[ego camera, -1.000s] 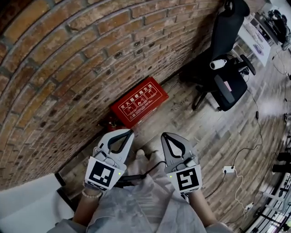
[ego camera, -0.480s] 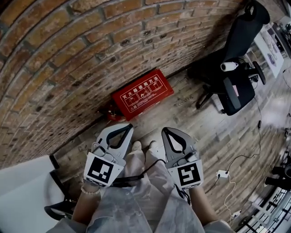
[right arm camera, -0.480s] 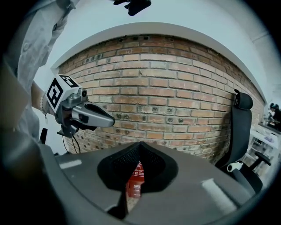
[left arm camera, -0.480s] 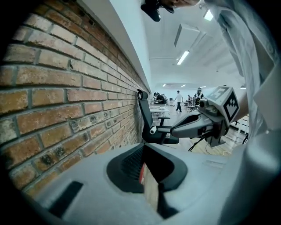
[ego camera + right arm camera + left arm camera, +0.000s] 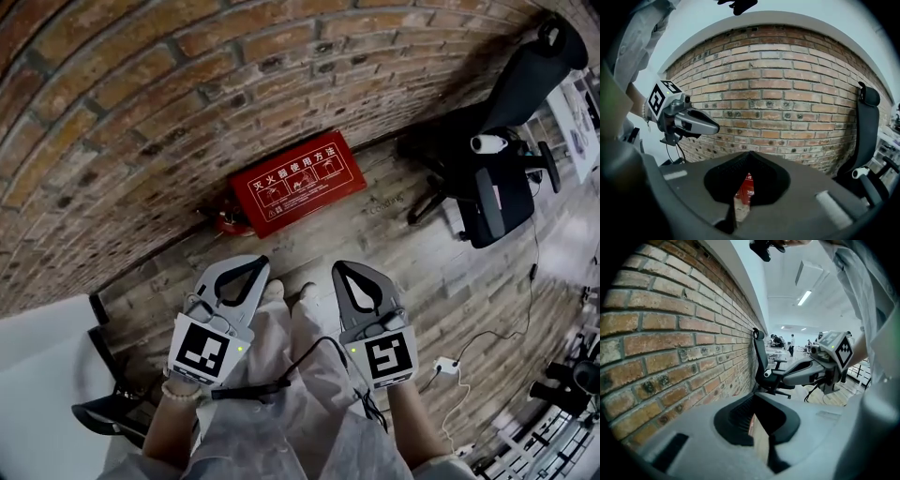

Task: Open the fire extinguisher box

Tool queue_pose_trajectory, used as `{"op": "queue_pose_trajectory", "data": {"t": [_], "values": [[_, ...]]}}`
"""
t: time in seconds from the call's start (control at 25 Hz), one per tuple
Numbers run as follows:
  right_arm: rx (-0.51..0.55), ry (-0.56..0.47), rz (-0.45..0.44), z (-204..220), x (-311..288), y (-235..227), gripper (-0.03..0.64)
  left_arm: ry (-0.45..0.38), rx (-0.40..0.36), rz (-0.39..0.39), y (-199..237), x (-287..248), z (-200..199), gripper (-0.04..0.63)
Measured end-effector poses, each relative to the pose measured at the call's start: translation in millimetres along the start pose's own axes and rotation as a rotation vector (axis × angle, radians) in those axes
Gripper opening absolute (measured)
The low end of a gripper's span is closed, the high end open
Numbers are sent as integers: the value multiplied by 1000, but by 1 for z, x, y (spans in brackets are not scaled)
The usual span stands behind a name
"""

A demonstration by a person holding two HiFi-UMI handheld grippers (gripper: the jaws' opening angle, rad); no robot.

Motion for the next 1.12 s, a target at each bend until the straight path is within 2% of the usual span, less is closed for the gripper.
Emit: {"op": "queue_pose_trajectory", "data": {"t": [0.36,0.6,1.12], "values": [[-57,34,-63,40,-35,-18,6,62,46,-18,5,-21,49,0],[-114,59,-79,75,-61,-36,6,62,124,-36,8,-43,80,0],[-489,76,-109,162,-123,-63,6,135,175,-43,2,-78,154,0]]}}
Point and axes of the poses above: the fingertips, and each gripper's own axes: x backward along the fingers, y to its left, z out of its underside, the point moved 5 cm from there along x, backward along the fingers, and after that the axes turned 4 degrees about -z, right-handed, at the moved point
